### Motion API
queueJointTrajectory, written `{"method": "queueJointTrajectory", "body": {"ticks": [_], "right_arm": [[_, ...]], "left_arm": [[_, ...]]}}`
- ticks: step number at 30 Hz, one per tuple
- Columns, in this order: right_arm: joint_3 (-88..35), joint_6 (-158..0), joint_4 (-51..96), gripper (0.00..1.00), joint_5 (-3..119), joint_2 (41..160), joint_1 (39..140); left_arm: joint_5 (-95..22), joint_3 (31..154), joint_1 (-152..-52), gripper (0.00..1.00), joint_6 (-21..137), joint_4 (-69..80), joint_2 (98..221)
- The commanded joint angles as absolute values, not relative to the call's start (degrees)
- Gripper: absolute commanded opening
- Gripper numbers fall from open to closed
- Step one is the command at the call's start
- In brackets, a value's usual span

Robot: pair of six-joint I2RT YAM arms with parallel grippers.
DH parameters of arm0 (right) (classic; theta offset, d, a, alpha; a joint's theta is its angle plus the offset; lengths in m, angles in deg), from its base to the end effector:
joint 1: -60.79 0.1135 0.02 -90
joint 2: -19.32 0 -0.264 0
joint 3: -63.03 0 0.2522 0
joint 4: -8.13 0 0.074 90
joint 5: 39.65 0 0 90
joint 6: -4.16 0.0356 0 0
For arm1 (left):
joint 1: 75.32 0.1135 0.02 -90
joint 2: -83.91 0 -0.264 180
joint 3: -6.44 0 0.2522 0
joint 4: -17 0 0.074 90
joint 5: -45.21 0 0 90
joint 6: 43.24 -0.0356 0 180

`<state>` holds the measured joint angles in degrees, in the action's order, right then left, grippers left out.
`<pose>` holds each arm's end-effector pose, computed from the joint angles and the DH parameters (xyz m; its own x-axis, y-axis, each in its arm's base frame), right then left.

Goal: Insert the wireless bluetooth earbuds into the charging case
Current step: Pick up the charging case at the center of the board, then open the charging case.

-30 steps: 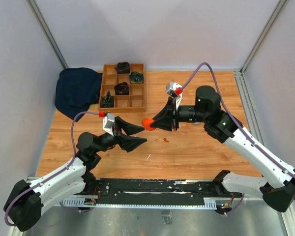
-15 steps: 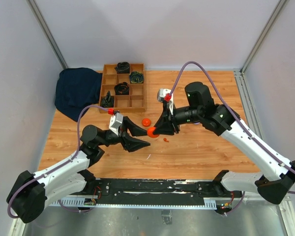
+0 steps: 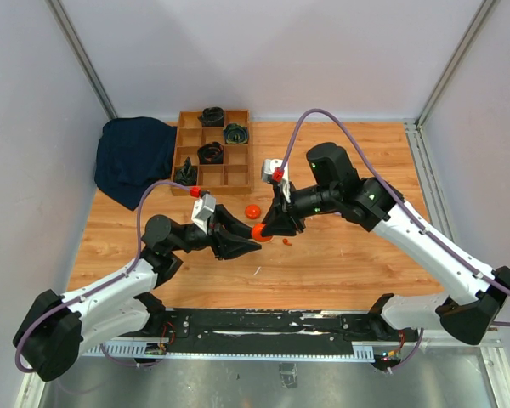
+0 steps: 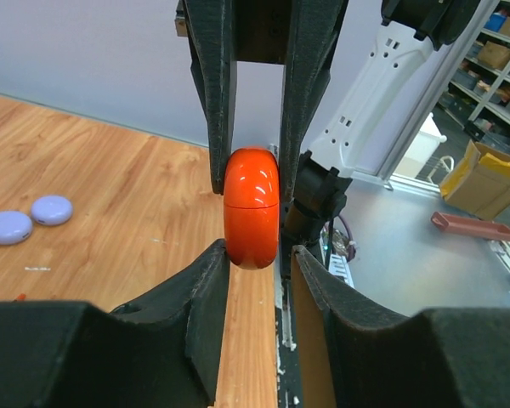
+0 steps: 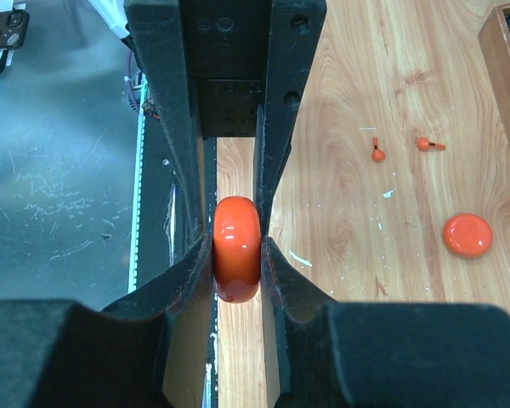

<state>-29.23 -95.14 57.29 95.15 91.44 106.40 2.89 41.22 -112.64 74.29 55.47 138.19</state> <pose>0.1657 0.2051 0.4034 -0.1833 -0.3512 -0.9182 -0.9806 -0.0007 0.1960 0.1401 -0.1399 0.2755 -0.2164 -0.2263 -0.9497 0.9746 0.0078 -0.2240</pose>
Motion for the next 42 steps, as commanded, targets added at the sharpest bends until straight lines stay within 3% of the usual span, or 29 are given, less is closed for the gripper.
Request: {"method": "queueJointTrajectory", "body": {"ticks": [1,13,26,29,32,35,42], "right_arm": [[-31.5,-96.7,57.9,0.01,92.9,91.9,108.7],[-32.3,-97.3,58.4,0.0,89.2,93.1,110.7],[-32.2,-97.4,58.1,0.01,86.6,93.3,111.7],[-32.1,-97.4,57.9,0.0,86.4,93.1,111.9],[-32.1,-97.6,57.9,0.01,86.3,93.0,112.1],[-31.7,-97.8,57.6,0.09,85.7,92.6,112.1],[-30.9,-98.5,57.3,0.3,83.9,91.5,112.1]], "left_arm": [[3.0,42.8,-113.2,0.37,74.9,57.8,138.2],[2.3,42.7,-113.2,0.29,75.6,57.8,138.3],[2.3,42.3,-113.4,0.37,76.0,57.8,137.6],[2.2,42.2,-113.4,0.32,76.1,57.8,137.6],[2.0,42.0,-113.4,0.16,75.8,57.8,137.6],[1.8,41.7,-113.4,0.01,74.5,57.8,137.2],[1.7,39.9,-113.8,0.0,69.0,57.8,135.4]]}}
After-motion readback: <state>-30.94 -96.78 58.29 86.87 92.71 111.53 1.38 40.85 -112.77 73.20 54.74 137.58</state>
